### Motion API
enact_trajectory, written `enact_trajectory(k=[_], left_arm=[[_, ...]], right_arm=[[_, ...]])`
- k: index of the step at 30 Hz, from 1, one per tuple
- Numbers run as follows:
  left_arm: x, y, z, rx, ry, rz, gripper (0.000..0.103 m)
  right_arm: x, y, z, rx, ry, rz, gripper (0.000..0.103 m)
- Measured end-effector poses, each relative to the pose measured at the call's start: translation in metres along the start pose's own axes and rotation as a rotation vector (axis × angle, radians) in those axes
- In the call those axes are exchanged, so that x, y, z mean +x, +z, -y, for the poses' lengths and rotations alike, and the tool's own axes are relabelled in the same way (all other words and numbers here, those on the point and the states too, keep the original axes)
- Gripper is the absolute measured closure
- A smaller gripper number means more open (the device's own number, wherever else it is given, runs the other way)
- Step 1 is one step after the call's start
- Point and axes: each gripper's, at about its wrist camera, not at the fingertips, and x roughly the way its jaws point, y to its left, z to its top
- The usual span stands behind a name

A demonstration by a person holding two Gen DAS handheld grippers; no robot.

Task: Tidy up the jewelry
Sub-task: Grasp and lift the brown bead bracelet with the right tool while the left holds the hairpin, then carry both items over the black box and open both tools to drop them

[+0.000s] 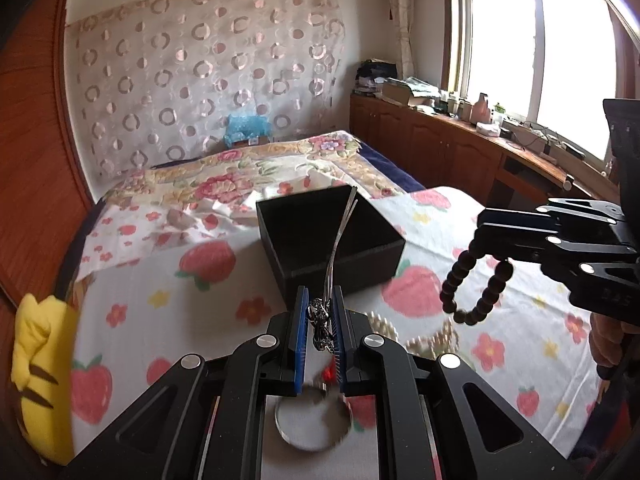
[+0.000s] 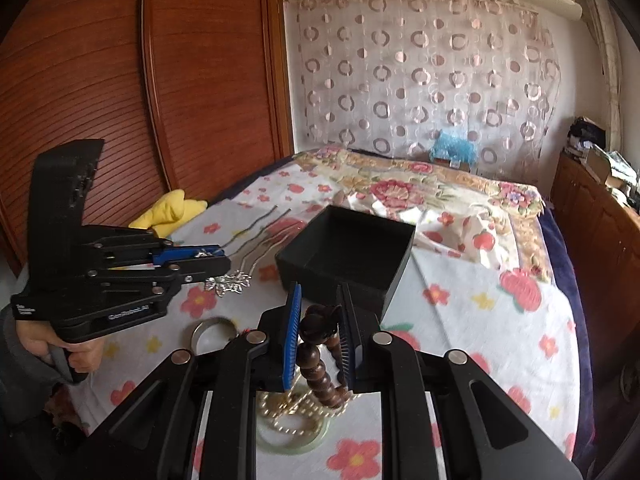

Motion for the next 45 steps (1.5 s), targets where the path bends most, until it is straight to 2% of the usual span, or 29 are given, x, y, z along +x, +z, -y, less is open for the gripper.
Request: enact_trajectory(k=[11, 22, 29, 38, 41, 45], left_arm=[[0.057, 0.049, -0.009, -0.020, -0.046, -0.035, 0.093], [0.107, 0.059, -0.009, -0.003, -0.053, -0.101, 0.093], [0.107, 0.057, -0.016, -0.013, -0.044, -0.090, 0.092], [0.078, 0.053, -0.034, -0.037, -0.014, -0.048, 0.090], [0.069, 0.047, -0.041, -0.059, -0.010, -0.043, 0.083], [0.057, 0.034, -0.046, -0.066, 0.004, -0.045, 0.083]], right_arm=[[0.011, 0.043, 0.032, -0.021, -0.031, 0.047, 0.083], [0.042, 0.075, 0.051, -0.029, -0.038, 0.059, 0.083], [0.066, 0.083, 0.056, -0.016, -0.028, 0.041, 0.083], [0.091, 0.089, 0.053, -0.019, -0.010, 0.024, 0.083], [0.105, 0.087, 0.052, -0.016, -0.008, -0.006, 0.083], [0.122, 0.076, 0.052, 0.002, -0.012, -0.050, 0.083]])
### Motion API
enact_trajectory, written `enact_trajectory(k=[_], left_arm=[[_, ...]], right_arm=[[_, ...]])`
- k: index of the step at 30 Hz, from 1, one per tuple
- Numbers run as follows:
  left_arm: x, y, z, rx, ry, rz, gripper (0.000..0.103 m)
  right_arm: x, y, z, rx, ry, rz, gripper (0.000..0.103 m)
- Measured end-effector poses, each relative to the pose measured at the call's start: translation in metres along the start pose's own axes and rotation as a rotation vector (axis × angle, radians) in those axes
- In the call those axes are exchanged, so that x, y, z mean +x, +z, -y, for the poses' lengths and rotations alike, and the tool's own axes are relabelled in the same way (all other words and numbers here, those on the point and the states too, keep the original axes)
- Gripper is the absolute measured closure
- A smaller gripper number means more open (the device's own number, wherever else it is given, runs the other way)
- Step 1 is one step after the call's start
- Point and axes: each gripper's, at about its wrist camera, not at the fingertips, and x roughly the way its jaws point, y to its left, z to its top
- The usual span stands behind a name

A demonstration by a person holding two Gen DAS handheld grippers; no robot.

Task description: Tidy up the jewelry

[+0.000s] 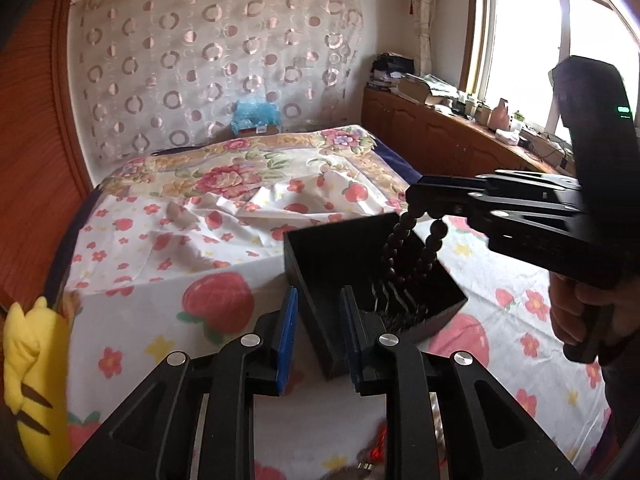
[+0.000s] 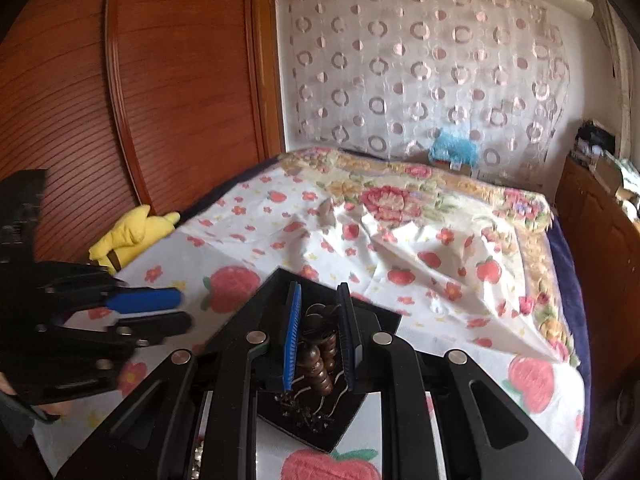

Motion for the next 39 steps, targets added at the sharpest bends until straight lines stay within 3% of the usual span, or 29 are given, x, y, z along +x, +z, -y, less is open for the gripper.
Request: enact_trajectory(k=[5, 11, 22, 32, 39], left_arm=[[-0.016, -0.019, -0.004, -0.018, 0.005, -0.004, 0.082], [-0.032, -0.043, 0.001, -0.022, 0.018, -0.005, 0.081], [-0.060, -0.083, 0.023, -0.016, -0.012, -0.007, 0.079], [-0.069, -0.107, 0.045, 0.018, -0.027, -0.034, 0.079], [-0.073, -0.115, 0.049, 0.021, -0.030, -0.043, 0.078]], right_arm=[[0.005, -0.011, -0.001, 0.014, -0.026, -0.026, 0.080], [-0.017, -0.026, -0.008, 0.001, -0.049, -0.011, 0.077], [-0.055, -0.097, -0.016, 0.032, -0.066, -0.069, 0.077], [-0.067, -0.157, -0.025, 0.075, -0.024, -0.175, 0.077], [-0.055, -0.166, -0.022, 0.118, -0.001, -0.206, 0.077]])
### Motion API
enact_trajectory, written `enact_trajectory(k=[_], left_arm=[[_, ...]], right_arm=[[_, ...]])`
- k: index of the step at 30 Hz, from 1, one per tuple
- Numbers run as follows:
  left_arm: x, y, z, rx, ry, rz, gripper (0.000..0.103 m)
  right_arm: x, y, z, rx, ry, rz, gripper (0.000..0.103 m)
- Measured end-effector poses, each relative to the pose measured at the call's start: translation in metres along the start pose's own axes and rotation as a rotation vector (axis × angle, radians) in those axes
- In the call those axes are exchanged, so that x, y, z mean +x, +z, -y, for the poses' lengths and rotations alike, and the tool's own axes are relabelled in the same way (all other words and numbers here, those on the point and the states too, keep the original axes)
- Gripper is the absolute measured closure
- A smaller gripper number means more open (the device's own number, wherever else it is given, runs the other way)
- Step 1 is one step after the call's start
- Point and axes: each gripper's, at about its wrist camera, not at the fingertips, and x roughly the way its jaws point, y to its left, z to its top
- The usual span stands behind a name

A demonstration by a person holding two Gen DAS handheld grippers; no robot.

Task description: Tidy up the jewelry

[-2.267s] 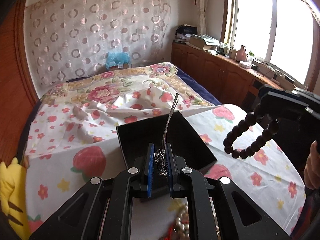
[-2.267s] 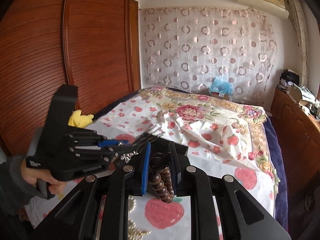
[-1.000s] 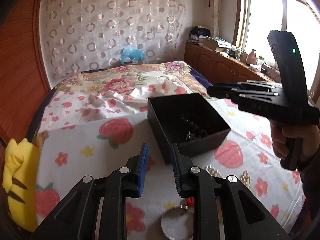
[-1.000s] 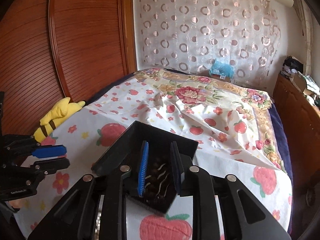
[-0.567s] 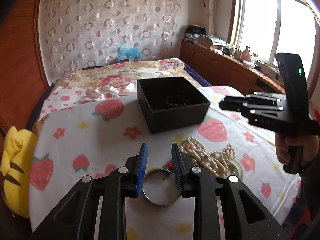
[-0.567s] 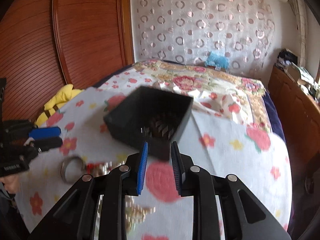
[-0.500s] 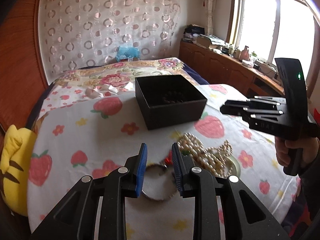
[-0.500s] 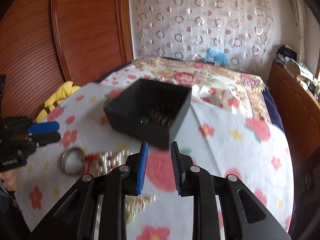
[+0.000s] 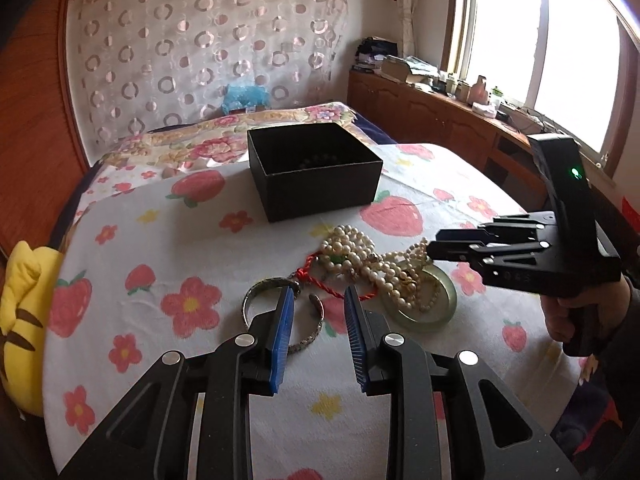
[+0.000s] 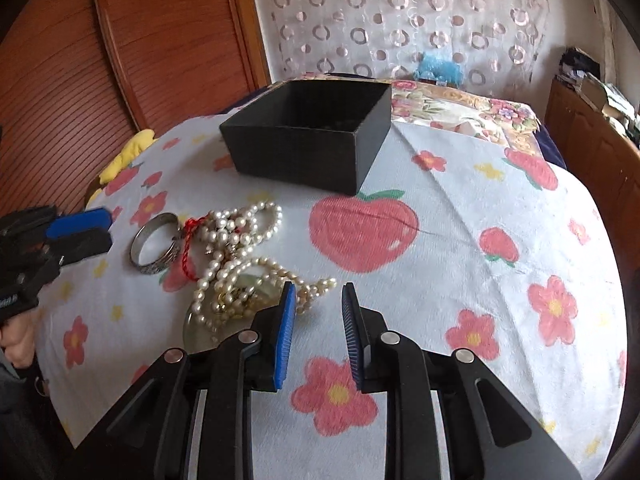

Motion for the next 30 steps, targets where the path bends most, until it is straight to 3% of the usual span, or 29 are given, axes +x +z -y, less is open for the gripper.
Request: enact_trajectory(k=[7, 12, 14, 15, 23, 30], left_arm=[[0.001, -0.001, 0.001, -0.003, -0.003, 0.001, 0.078], [0.003, -0.002, 0.003, -0.007, -0.005, -0.008, 0.078], [0.004, -0.003, 0.004, -0.008, -0.008, -0.010, 0.078], [0.005, -0.003, 0.004, -0.008, -0.012, -0.013, 0.078], [0.018, 0.004, 0.012, 0.040, -0.019, -0.034, 0.078], [0.035, 0.019, 0.018, 0.057, -0.034, -0.046, 0.078]], right_arm=[[0.011, 0.009, 0.002, 0.018, -0.037, -0.045, 0.079], [0.014, 0.012, -0.007, -0.058, -0.086, -0.041, 0.080], [0.016, 0.014, -0.009, -0.084, -0.087, -0.039, 0.096], [0.016, 0.014, -0.009, -0.088, -0.076, -0.041, 0.098], [0.005, 0.014, 0.007, -0.079, -0.164, -0.007, 0.098], [0.003, 0.008, 0.027, -0.050, -0.189, -0.017, 0.098]])
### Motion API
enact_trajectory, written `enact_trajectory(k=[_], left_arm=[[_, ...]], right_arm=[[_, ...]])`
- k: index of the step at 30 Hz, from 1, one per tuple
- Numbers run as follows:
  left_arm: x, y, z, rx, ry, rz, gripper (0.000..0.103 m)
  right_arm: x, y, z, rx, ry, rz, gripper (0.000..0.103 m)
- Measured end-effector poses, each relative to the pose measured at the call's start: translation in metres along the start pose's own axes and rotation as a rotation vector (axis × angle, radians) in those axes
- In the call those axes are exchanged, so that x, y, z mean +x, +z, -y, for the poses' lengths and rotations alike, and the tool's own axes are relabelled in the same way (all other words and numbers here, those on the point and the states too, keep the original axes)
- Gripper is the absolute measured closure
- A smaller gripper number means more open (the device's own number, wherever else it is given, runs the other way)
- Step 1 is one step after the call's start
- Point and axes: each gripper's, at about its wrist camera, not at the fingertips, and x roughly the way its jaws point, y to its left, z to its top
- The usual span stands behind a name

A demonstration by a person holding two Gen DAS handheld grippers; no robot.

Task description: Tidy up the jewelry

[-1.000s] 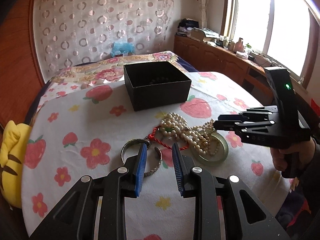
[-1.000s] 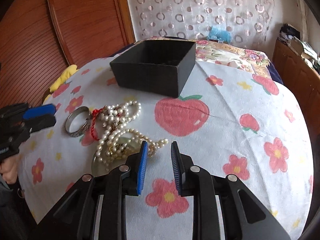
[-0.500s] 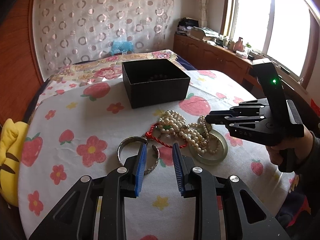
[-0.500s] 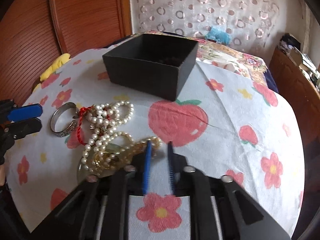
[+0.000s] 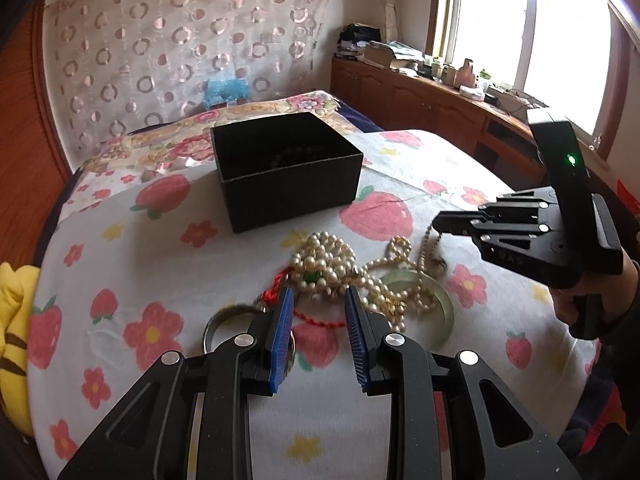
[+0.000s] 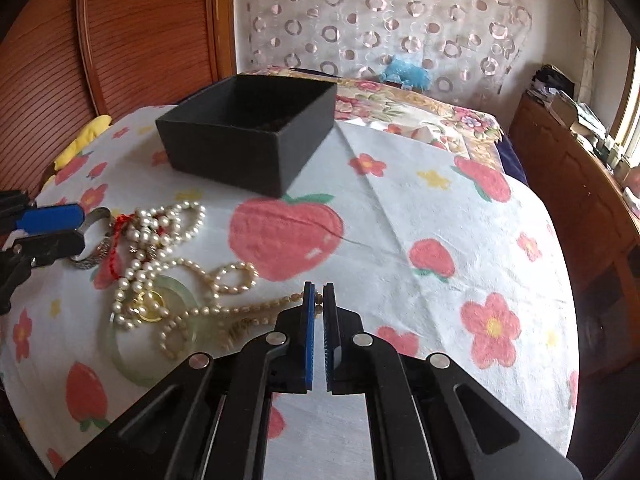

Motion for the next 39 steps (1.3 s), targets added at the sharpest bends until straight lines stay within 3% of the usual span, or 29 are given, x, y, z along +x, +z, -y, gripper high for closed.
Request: enact_trajectory(k=[14, 21, 35, 39], left_arm=[[0.036, 0.015, -0.014, -0.019, 0.008, -0.068, 0.078], [0.045, 0.016, -0.012, 0.000, 0.002, -0.075, 0.091], [0.057, 0.016, -0.017, -0.009, -0.004, -0.103, 0.088], [0.057, 0.016, -0.018, -0.001, -0.009, -0.102, 0.092]], right_arm=[[0.005, -0.003, 0.004, 0.022, 0.017, 0.003, 0.098], [0.005, -0.003, 0.002, 0.005, -0.003, 0.004, 0.097], [0.005, -0.004, 0.001, 0.004, -0.004, 0.004, 0.097], [0.005, -0.004, 0.001, 0.005, -0.004, 0.004, 0.097]])
